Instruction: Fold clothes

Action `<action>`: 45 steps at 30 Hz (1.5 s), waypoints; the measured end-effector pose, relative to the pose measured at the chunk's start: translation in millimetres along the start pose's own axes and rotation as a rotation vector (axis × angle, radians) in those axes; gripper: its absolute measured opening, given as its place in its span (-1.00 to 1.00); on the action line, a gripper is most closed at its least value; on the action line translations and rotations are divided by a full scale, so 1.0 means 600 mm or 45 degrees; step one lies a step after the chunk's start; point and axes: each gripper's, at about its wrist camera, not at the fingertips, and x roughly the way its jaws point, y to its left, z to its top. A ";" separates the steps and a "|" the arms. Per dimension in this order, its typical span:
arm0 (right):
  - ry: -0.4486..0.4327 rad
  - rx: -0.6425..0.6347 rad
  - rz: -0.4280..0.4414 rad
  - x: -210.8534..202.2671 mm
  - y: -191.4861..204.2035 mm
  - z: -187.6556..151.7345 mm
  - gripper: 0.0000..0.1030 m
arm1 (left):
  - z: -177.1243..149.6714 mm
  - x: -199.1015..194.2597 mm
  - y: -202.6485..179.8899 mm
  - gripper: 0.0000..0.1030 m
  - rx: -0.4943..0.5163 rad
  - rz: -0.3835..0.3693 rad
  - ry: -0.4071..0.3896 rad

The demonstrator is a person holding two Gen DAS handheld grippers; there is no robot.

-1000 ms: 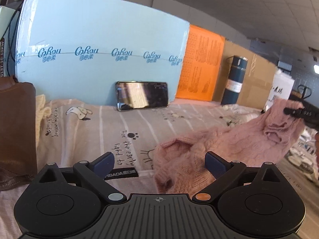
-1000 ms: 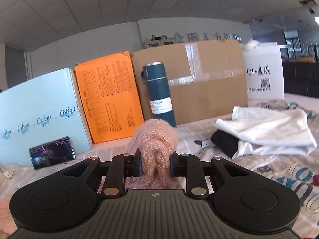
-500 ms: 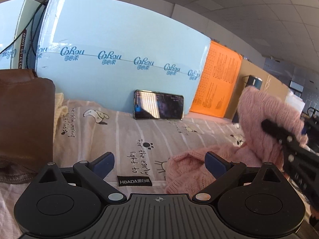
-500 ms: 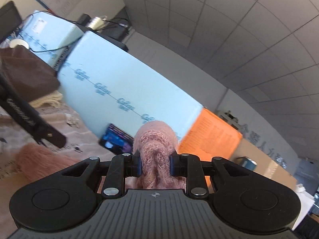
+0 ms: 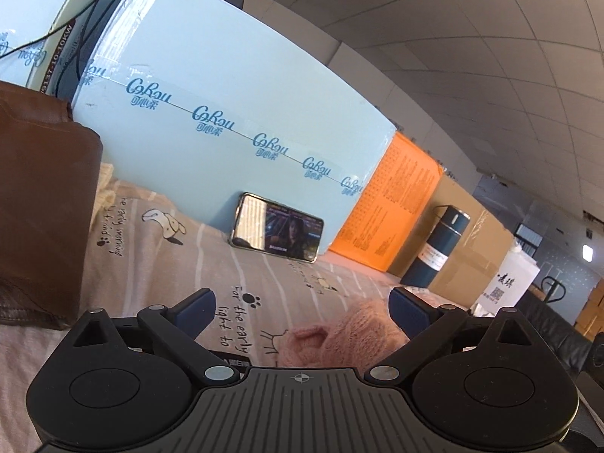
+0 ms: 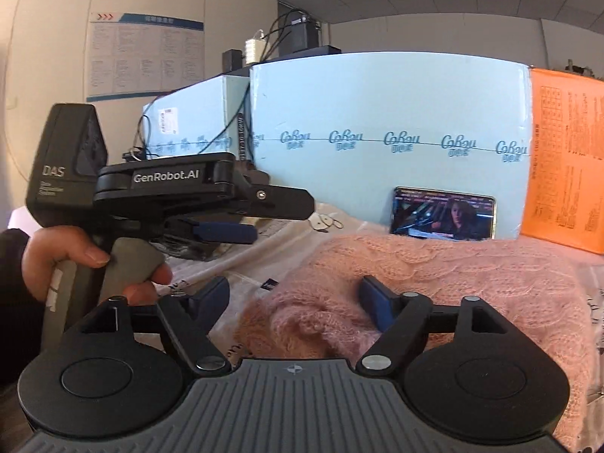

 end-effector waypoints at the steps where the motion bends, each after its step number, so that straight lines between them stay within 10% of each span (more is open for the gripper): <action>1: -0.019 0.026 0.056 -0.011 -0.005 0.005 0.52 | 0.000 -0.001 0.003 0.94 -0.025 -0.024 -0.003; 6: -0.143 0.185 0.320 -0.088 -0.060 0.045 0.79 | 0.005 0.001 0.020 0.94 -0.211 -0.199 0.045; 11: -0.303 0.441 0.255 -0.146 -0.158 0.057 1.00 | -0.006 0.031 0.021 0.94 -0.427 -0.474 0.245; 19: -0.244 0.952 0.281 -0.121 -0.265 -0.006 1.00 | -0.028 0.063 -0.031 0.90 -0.331 -0.292 0.370; 21: -0.236 0.957 0.285 -0.119 -0.265 -0.009 1.00 | -0.035 0.072 -0.045 0.66 -0.243 -0.213 0.378; 23: -0.227 0.933 0.281 -0.119 -0.259 -0.010 1.00 | -0.042 0.075 -0.060 -0.11 -0.121 -0.143 0.366; 29: -0.218 0.882 0.295 -0.119 -0.249 -0.010 1.00 | -0.033 0.038 -0.107 -0.49 0.201 -0.102 0.185; 36: -0.247 0.890 0.338 -0.127 -0.251 -0.009 1.00 | -0.036 0.034 -0.092 -0.37 0.283 0.101 0.240; 41: -0.180 0.868 0.275 -0.115 -0.248 -0.008 1.00 | -0.036 0.030 -0.081 0.51 0.270 0.195 0.215; 45: -0.063 0.880 0.170 -0.093 -0.252 -0.013 1.00 | -0.021 0.010 -0.069 0.75 0.117 0.098 0.123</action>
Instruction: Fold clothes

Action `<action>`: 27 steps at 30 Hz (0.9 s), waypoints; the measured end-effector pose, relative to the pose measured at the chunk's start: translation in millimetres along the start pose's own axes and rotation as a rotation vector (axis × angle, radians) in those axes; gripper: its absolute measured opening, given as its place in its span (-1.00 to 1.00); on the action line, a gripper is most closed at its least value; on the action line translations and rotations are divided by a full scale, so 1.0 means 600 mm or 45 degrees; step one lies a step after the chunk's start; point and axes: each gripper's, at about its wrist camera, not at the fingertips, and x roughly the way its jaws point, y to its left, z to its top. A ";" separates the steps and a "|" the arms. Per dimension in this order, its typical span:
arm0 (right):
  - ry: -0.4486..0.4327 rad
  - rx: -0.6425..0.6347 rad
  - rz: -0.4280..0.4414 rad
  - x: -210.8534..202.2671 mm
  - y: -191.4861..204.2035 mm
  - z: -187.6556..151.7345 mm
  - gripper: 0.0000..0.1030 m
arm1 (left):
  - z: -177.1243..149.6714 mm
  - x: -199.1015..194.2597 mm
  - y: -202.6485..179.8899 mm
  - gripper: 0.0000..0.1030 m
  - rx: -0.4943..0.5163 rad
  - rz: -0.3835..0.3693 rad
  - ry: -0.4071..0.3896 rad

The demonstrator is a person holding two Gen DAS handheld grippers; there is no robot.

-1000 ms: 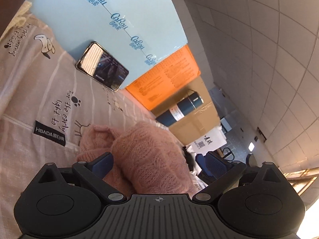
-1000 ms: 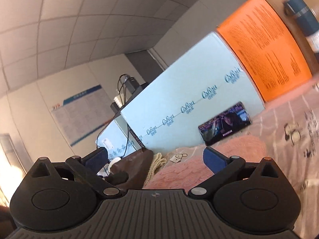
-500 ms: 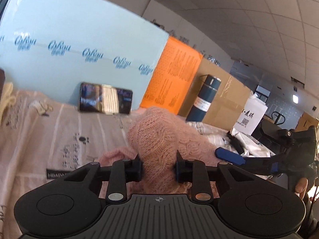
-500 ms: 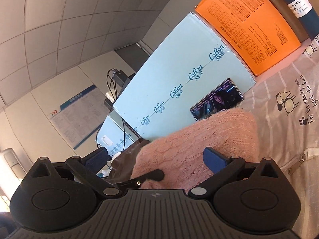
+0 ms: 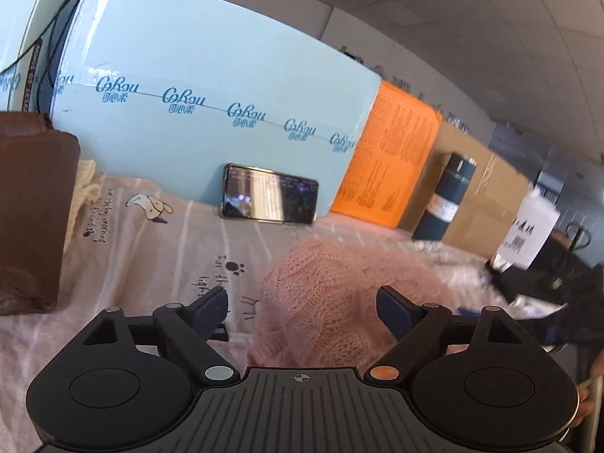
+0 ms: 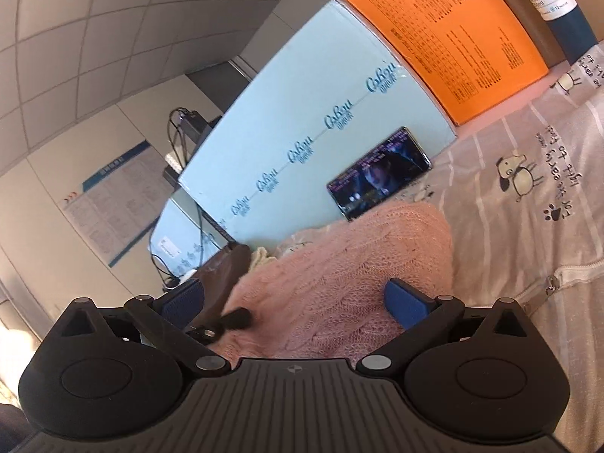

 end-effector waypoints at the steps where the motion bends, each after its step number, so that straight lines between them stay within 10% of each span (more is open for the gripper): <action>1: 0.012 0.003 -0.025 0.003 -0.003 -0.002 1.00 | 0.002 0.002 0.003 0.77 -0.034 -0.015 0.003; 6: 0.026 0.011 -0.040 0.006 -0.010 -0.006 1.00 | -0.011 0.040 -0.009 0.77 0.113 0.238 0.115; 12: -0.032 0.009 -0.016 -0.005 -0.008 -0.003 0.99 | -0.019 0.044 -0.007 0.86 0.155 0.277 0.119; 20: -0.157 0.080 -0.260 -0.016 -0.030 0.006 1.00 | -0.007 0.021 0.055 0.86 -0.433 0.116 0.213; 27: -0.011 0.143 -0.255 0.008 -0.047 0.000 1.00 | -0.023 0.023 0.045 0.96 -0.556 0.025 0.248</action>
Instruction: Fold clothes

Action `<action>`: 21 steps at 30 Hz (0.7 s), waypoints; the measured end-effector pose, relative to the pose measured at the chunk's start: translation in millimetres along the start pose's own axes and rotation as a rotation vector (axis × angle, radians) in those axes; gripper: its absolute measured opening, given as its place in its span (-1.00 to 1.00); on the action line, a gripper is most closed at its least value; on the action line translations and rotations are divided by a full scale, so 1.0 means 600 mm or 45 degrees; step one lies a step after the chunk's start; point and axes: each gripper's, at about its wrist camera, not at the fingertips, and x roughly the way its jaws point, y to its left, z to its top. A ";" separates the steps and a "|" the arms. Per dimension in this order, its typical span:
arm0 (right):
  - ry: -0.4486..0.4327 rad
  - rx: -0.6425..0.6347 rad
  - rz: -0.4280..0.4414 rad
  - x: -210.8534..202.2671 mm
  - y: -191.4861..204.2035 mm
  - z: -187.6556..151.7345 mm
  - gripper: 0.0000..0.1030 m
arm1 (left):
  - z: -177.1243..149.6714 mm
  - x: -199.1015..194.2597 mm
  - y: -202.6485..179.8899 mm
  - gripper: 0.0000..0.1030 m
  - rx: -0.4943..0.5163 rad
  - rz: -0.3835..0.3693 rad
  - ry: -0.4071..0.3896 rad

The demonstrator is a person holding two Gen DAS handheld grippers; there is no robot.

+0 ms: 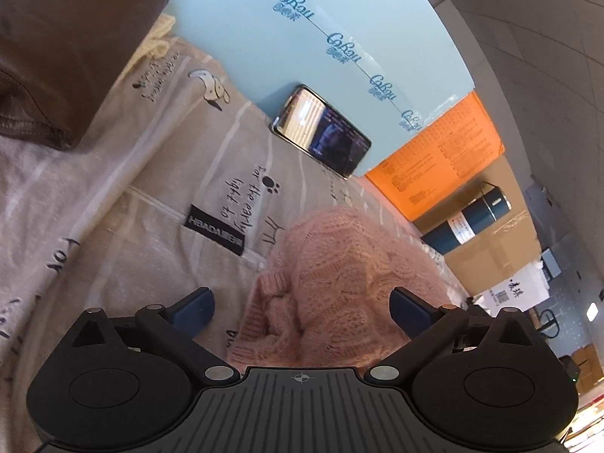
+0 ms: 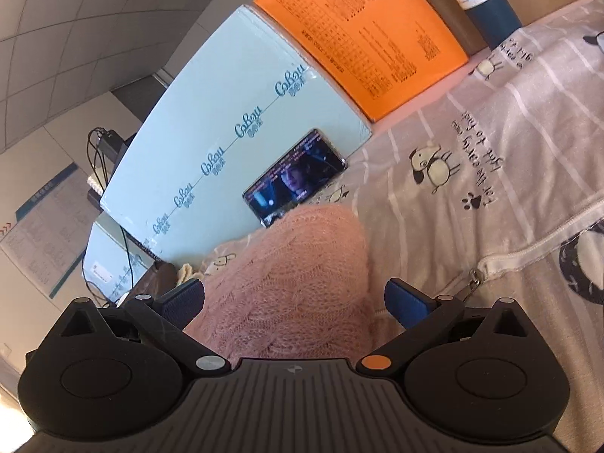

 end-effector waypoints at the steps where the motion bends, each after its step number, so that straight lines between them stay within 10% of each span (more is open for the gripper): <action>1: 0.037 0.016 0.017 0.006 -0.002 -0.001 1.00 | -0.003 0.003 -0.003 0.97 -0.005 -0.018 0.004; 5: 0.096 0.027 0.031 0.016 0.000 -0.007 0.99 | -0.013 0.028 -0.009 0.98 -0.070 -0.188 0.056; 9: 0.127 0.016 0.057 0.017 0.003 -0.009 0.92 | -0.032 0.034 -0.034 0.96 0.090 -0.155 -0.005; 14: 0.118 -0.063 0.005 0.015 0.019 -0.016 0.20 | -0.056 0.033 -0.063 0.29 0.325 -0.040 -0.078; 21: 0.002 -0.182 -0.013 -0.022 0.038 -0.022 -0.10 | -0.066 0.020 -0.091 0.10 0.340 -0.149 -0.095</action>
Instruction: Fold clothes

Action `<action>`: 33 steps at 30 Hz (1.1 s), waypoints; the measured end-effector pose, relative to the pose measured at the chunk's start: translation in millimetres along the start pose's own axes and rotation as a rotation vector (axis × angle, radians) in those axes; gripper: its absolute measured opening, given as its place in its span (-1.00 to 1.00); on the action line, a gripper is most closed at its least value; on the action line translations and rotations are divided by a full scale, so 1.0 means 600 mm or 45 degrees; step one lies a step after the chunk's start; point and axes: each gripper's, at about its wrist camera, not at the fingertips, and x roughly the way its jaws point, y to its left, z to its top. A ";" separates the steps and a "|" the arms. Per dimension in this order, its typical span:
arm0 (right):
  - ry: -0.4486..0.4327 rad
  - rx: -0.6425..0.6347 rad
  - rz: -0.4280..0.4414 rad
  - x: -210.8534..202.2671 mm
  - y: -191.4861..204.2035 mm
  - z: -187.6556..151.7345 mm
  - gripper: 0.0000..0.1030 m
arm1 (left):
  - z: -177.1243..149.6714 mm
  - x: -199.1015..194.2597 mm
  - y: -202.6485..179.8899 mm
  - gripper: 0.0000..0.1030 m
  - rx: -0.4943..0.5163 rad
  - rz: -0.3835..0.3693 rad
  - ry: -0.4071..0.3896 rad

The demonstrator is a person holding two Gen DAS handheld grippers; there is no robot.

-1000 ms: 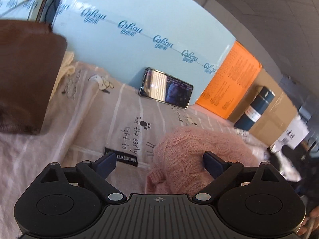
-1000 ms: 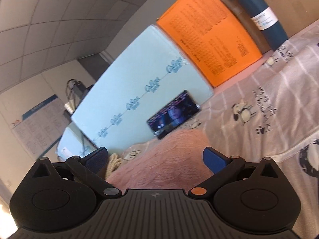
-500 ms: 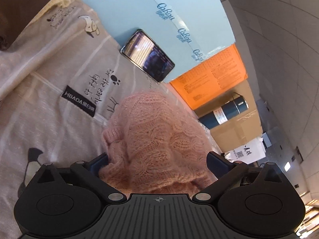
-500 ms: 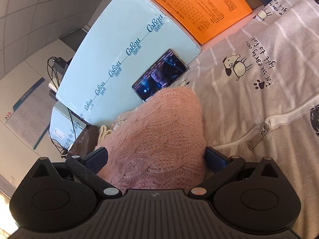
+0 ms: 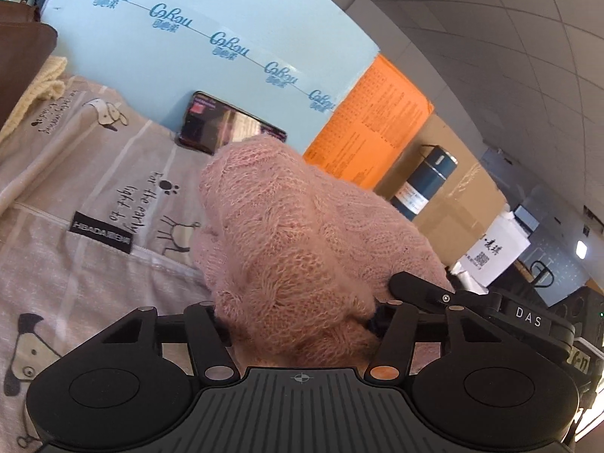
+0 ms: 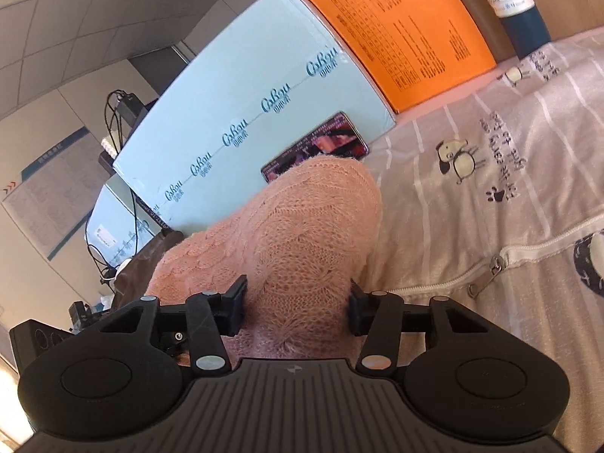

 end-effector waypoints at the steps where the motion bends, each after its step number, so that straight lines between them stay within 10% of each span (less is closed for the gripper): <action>1: -0.031 -0.028 -0.007 -0.012 0.004 -0.001 -0.11 | -0.002 0.002 -0.008 0.10 0.011 -0.029 0.009; 16: -0.389 0.059 -0.300 -0.232 -0.118 -0.010 -0.16 | -0.028 0.176 -0.226 0.11 0.441 -0.374 0.266; 23: -0.594 0.104 -0.438 -0.317 -0.189 0.036 -0.16 | -0.022 0.270 -0.331 0.02 0.576 -0.542 0.127; 33: -1.090 0.048 -0.776 -0.341 -0.254 0.129 -0.24 | -0.008 0.431 -0.470 0.01 0.437 -0.718 -0.084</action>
